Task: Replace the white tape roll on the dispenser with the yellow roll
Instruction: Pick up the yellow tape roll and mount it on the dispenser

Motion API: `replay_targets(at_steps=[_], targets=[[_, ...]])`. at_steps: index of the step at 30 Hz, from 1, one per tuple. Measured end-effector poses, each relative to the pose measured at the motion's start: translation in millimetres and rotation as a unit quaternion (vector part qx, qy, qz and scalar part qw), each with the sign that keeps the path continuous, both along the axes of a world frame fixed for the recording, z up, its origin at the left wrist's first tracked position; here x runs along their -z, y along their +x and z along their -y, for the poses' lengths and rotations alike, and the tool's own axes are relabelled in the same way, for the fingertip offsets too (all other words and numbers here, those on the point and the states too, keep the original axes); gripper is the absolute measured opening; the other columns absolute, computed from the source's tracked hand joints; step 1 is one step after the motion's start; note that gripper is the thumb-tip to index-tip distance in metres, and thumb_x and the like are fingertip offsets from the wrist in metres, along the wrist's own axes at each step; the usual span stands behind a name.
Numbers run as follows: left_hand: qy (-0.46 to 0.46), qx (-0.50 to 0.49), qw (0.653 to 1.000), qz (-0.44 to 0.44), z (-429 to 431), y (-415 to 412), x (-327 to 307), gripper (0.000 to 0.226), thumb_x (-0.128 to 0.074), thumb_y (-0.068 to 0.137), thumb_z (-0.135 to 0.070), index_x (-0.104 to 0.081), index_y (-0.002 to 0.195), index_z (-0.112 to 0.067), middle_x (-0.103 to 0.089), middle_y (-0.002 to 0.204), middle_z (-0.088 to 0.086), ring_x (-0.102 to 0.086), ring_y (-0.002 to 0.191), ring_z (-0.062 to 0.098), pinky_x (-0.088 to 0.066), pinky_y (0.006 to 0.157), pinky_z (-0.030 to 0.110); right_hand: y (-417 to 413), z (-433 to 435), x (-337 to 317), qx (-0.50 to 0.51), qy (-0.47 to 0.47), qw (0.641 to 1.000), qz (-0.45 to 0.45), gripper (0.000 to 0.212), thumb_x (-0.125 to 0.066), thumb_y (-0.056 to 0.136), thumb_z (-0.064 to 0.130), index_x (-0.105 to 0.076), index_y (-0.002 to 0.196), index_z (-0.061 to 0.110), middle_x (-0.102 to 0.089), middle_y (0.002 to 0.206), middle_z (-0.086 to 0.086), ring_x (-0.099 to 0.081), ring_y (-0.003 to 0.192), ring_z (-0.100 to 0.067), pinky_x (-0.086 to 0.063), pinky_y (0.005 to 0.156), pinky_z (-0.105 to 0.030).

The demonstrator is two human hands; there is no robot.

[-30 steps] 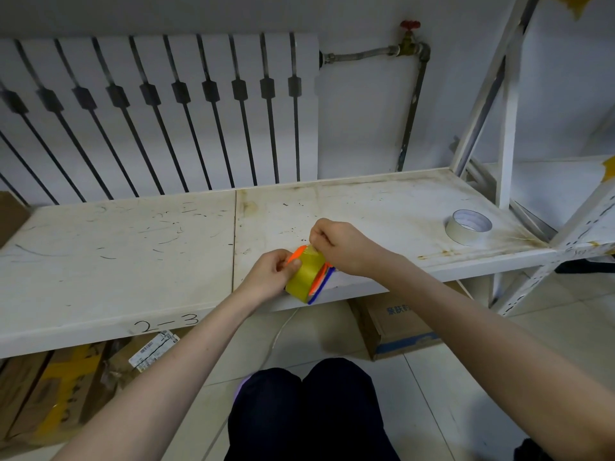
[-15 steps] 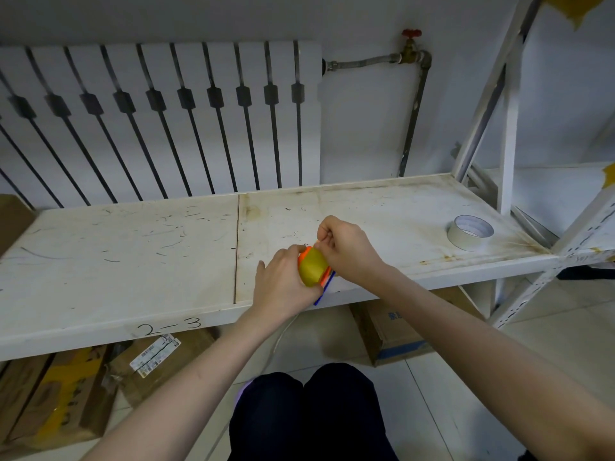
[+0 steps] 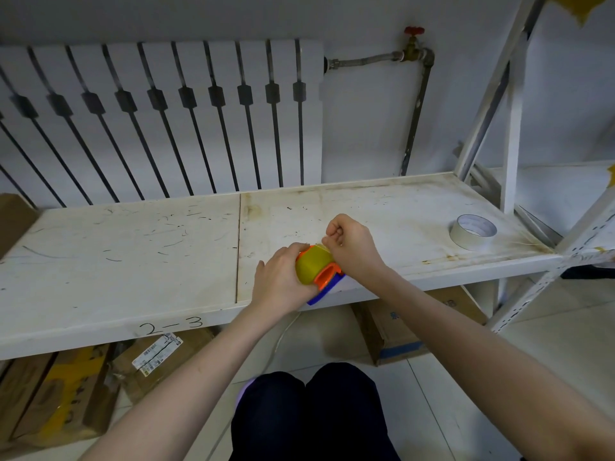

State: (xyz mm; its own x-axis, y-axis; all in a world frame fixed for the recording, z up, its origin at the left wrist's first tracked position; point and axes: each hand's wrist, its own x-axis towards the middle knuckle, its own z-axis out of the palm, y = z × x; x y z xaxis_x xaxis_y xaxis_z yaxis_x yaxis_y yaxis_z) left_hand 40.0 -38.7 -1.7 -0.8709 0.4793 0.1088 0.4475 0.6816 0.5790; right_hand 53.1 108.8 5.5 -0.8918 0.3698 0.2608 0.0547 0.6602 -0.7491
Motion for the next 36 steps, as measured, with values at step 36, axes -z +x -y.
replay_targets(at_steps=[36], targets=[[0.044,0.045,0.996,0.057,7.3,-20.5,0.7,0.063,-0.077,0.068,-0.038,-0.053,0.125,-0.027,-0.063,0.118,0.002,-0.06,0.102,0.024,-0.055,0.085,0.045,4.6,-1.9,-2.3,-0.05,0.127,0.989,-0.053,0.021,-0.041,0.083,-0.008,-0.045,0.076,0.012,-0.052,0.075,-0.004,-0.05,0.07,-0.021,-0.041,0.059,-0.03]])
